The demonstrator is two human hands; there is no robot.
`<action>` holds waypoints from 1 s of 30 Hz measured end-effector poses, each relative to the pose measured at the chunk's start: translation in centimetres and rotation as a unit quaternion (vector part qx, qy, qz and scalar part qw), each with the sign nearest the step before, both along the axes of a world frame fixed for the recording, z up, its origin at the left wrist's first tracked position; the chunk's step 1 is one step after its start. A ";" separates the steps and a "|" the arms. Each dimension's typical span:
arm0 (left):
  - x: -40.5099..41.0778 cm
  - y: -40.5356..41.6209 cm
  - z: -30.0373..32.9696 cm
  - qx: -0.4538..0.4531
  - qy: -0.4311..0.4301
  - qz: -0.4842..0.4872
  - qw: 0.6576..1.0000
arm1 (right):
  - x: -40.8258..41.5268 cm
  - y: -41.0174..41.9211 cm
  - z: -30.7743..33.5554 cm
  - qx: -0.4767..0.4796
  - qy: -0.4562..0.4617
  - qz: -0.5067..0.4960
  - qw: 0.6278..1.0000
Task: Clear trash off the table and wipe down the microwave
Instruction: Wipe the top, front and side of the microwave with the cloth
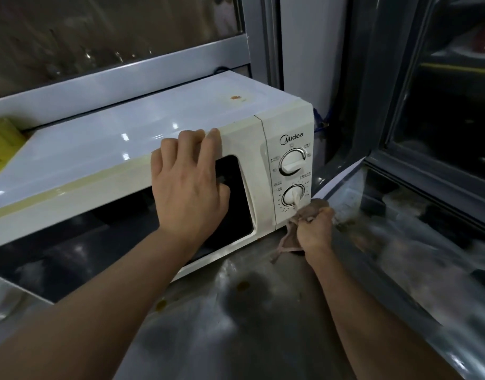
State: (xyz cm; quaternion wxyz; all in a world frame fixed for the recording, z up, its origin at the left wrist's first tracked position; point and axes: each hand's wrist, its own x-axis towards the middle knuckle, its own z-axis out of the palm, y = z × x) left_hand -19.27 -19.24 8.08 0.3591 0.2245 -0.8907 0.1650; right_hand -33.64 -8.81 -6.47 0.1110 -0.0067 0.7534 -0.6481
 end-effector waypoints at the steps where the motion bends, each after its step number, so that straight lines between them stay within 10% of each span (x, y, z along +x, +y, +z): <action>1: 0.0 0.0 0.0 0.000 -0.002 -0.001 1.000 | 0.4 -0.2 0.2 -0.017 -0.005 -0.007 1.000; 8: 1.0 0.2 1.2 0.021 -0.052 -0.009 0.998 | 8.9 -3.2 -0.3 -0.064 0.056 0.085 0.993; 30: 12.4 -4.0 0.8 0.045 -0.066 0.035 0.996 | 10.1 -3.1 5.7 -0.042 0.170 -0.059 0.983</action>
